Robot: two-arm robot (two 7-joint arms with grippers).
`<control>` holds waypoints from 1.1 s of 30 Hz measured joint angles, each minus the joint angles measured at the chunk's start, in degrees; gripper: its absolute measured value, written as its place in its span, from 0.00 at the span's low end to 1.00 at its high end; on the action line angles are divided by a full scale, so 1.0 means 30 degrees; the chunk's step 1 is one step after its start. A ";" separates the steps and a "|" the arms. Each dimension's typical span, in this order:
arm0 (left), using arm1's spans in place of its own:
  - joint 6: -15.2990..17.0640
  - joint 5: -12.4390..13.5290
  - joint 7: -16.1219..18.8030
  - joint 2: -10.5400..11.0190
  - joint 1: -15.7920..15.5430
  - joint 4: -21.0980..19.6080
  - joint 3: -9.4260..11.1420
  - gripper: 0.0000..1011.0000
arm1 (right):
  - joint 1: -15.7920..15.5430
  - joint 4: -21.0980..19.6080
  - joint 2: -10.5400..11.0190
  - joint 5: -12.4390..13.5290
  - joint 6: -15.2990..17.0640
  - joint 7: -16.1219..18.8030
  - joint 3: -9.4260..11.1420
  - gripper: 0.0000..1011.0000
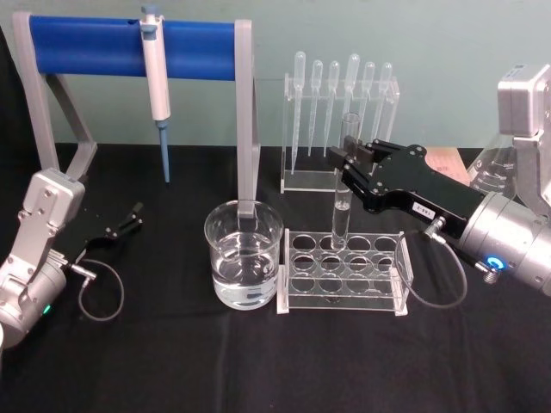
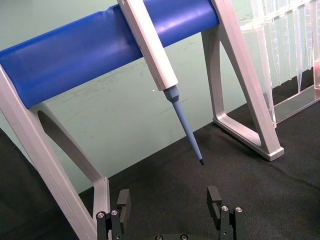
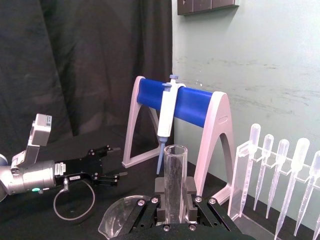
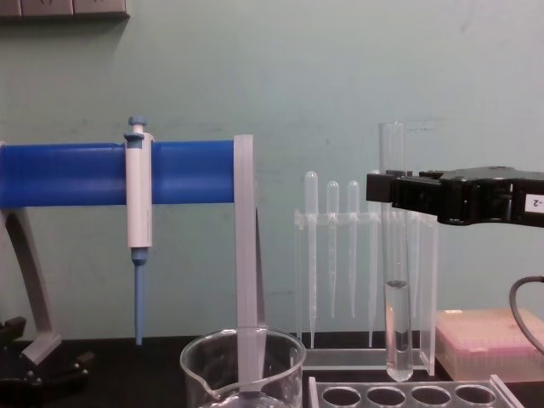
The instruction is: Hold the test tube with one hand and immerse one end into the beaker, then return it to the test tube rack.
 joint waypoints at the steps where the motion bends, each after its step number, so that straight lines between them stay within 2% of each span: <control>1: 0.0000 -0.0001 0.0000 0.0000 0.0000 0.0000 0.0000 0.99 | 0.0000 0.0001 0.0000 0.0000 -0.0001 0.0000 -0.0001 0.22; 33: 0.0001 -0.0001 0.0000 0.0000 0.0000 0.0000 0.0000 0.99 | -0.0001 -0.0001 0.0000 0.0000 -0.0001 0.0000 0.0000 0.22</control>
